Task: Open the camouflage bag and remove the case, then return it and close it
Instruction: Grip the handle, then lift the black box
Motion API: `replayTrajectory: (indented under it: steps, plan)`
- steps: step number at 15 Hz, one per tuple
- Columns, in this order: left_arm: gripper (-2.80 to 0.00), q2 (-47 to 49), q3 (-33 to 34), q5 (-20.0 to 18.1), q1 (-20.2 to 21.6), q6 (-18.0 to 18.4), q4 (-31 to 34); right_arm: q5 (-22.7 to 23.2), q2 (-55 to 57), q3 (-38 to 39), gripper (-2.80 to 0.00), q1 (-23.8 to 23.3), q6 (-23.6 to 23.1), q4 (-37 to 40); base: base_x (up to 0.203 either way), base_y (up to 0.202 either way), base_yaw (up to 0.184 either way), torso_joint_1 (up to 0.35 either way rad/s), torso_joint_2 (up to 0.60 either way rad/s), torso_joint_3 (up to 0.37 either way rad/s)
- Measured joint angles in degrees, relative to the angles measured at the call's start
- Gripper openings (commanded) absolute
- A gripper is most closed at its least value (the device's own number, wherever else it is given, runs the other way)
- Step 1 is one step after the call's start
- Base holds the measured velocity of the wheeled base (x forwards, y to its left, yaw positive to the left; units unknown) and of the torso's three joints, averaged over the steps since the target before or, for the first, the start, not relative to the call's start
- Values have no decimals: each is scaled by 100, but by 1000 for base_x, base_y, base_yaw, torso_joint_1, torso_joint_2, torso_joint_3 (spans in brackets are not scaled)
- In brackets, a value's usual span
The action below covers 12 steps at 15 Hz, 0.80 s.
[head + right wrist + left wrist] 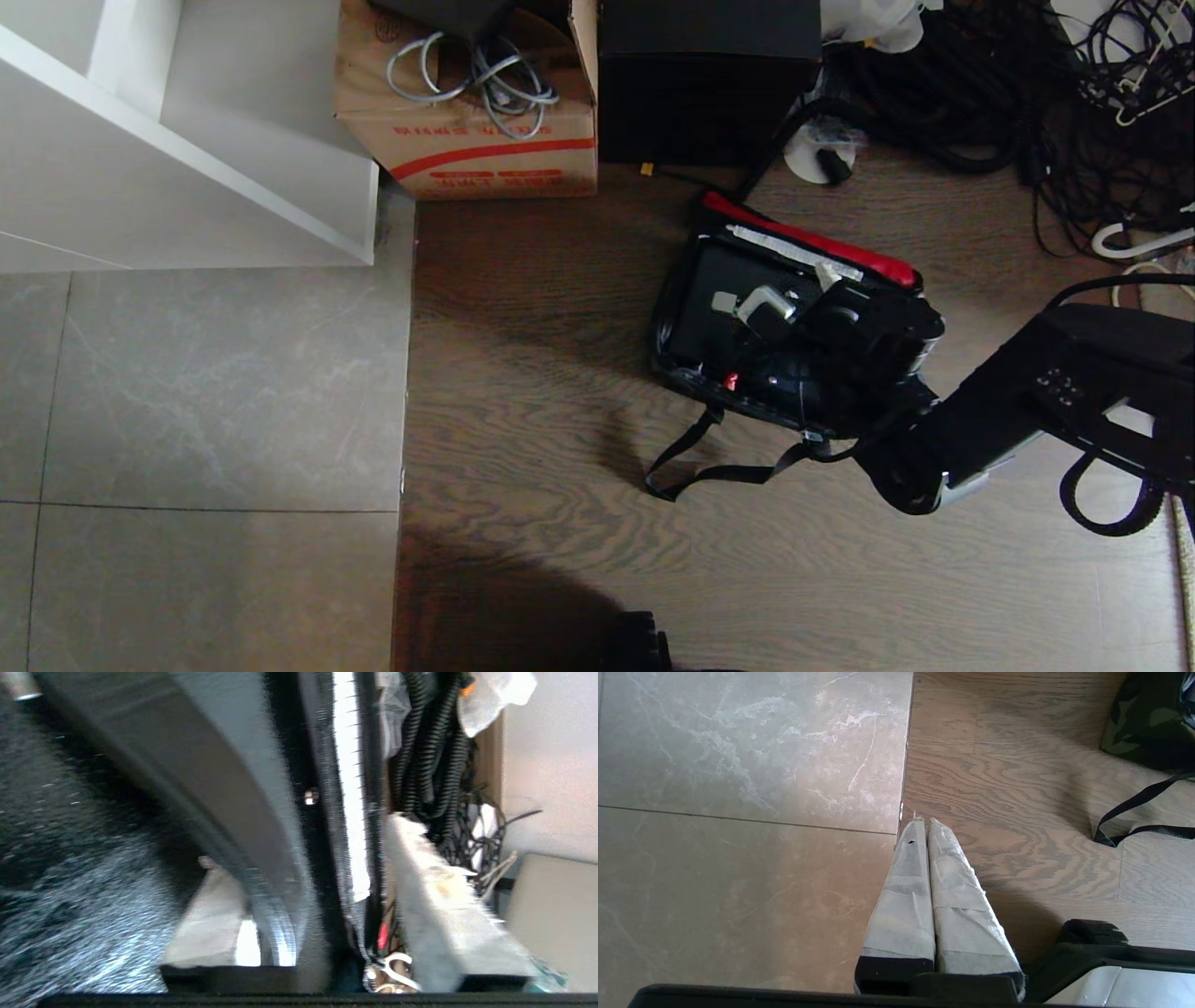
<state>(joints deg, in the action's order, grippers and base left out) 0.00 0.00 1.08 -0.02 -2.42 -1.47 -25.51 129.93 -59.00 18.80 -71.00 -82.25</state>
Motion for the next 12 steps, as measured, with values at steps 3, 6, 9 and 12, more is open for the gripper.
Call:
replayTrajectory:
  steps: [3, 6, 9, 12]
  plan:
    - [-280, 0, 0, 0, 2, 1, 0, -69, -119, 122, -280, 9, 119, -35, 0, 0, 0, 0, 0, 0]
    - [-280, 0, 0, 2, 2, 4, 0, -273, -302, 410, -280, 90, 245, -191, 0, 0, 0, 0, 0, 0]
    - [-280, 0, 0, 2, 0, 0, 0, -574, -626, 562, -280, 234, 264, -182, 0, 0, 0, 0, 0, 0]
    - [-280, 0, 0, 2, 2, 1, 0, -1000, -1040, 592, -280, 388, 244, -190, 0, 0, 0, 0, 0, 0]
